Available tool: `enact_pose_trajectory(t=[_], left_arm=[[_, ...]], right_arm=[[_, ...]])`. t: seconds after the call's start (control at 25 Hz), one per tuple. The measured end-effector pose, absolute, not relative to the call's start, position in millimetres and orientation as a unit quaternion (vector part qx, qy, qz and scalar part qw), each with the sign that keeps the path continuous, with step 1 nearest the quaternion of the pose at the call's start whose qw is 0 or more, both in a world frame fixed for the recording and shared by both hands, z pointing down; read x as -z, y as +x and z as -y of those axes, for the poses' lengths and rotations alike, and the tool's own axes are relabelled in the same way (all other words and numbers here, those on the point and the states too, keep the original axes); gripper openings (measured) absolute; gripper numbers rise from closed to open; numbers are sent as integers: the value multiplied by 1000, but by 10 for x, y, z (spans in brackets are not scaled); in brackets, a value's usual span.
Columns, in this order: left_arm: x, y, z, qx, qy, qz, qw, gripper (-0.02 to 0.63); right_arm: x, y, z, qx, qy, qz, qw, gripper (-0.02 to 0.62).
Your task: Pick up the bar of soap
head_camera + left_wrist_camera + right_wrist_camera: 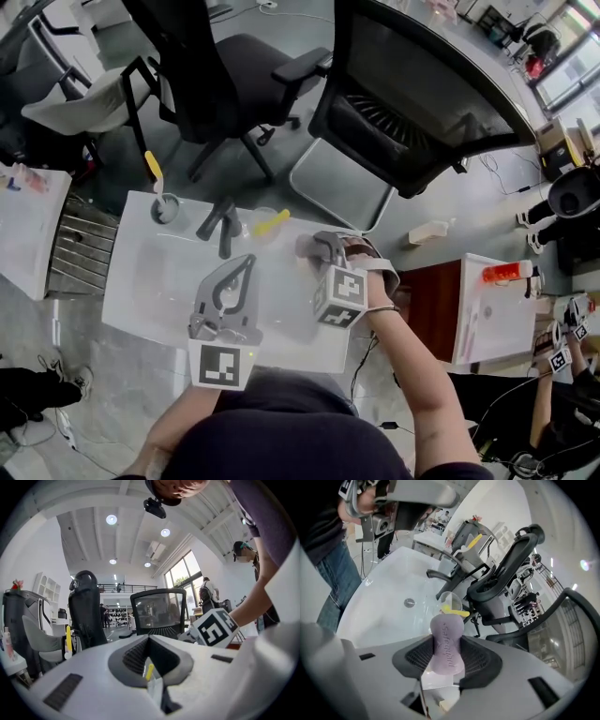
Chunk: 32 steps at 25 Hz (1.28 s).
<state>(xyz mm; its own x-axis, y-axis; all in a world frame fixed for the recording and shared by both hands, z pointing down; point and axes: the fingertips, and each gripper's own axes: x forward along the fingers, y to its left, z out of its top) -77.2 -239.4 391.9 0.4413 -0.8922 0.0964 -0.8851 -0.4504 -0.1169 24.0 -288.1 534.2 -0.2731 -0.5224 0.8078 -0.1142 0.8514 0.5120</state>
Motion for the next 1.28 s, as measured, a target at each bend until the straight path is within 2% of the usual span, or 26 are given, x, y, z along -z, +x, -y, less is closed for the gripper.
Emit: enact_pose_trajectory(t=[0.56,1.04,1.28], left_arm=[[-3690,-982,2288,54,-838,-541,51,0],[-3488,-1134,2234,41,-836,-543,62,-1],[-3352,-1251,2184,27,-838,-539,75,0]], right_arm=[[-4300,-123,2638,213,328,816,425,192],[-3564,-259,2508,173,429,851,250,192],[-3325,-343,2405,116,475,859,153,192]])
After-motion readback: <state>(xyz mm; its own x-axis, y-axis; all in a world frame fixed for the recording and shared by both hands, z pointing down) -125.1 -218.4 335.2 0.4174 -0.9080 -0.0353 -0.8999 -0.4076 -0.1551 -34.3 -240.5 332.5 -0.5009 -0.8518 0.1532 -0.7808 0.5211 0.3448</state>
